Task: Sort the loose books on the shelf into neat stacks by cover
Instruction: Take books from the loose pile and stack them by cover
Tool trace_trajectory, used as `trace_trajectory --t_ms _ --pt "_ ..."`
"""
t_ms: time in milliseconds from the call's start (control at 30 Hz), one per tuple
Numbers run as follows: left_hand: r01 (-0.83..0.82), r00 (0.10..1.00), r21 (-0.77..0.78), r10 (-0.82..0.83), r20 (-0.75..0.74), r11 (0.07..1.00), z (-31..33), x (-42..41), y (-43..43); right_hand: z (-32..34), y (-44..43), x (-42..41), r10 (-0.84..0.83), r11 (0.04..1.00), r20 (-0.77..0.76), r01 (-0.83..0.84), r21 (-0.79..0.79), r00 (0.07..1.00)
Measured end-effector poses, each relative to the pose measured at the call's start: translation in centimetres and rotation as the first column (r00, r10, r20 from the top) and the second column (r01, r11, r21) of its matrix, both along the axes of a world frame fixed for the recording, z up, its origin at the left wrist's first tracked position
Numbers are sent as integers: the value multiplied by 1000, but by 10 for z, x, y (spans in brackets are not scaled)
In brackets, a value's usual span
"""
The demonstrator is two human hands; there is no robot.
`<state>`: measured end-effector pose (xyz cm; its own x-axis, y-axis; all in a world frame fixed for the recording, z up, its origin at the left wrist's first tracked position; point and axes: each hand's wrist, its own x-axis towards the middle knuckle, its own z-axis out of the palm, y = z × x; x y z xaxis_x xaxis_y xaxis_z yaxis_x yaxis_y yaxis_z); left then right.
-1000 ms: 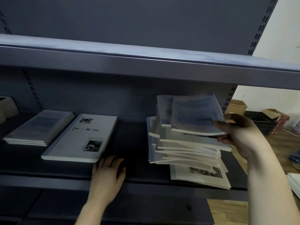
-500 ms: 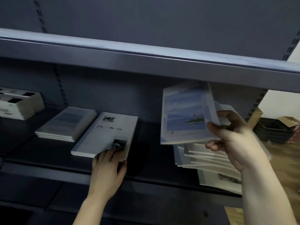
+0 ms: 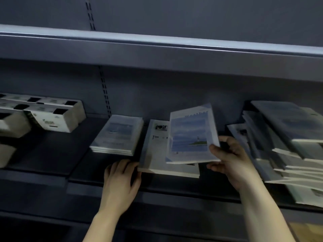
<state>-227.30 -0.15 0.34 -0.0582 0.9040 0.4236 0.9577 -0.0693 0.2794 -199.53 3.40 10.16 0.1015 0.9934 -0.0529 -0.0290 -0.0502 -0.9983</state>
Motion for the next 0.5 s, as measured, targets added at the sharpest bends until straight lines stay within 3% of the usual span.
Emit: trace_trajectory --t_ms 500 --pt "0 1000 -2 0 -4 1000 -8 -97 6 -38 9 -117 33 980 -131 -58 -191 991"
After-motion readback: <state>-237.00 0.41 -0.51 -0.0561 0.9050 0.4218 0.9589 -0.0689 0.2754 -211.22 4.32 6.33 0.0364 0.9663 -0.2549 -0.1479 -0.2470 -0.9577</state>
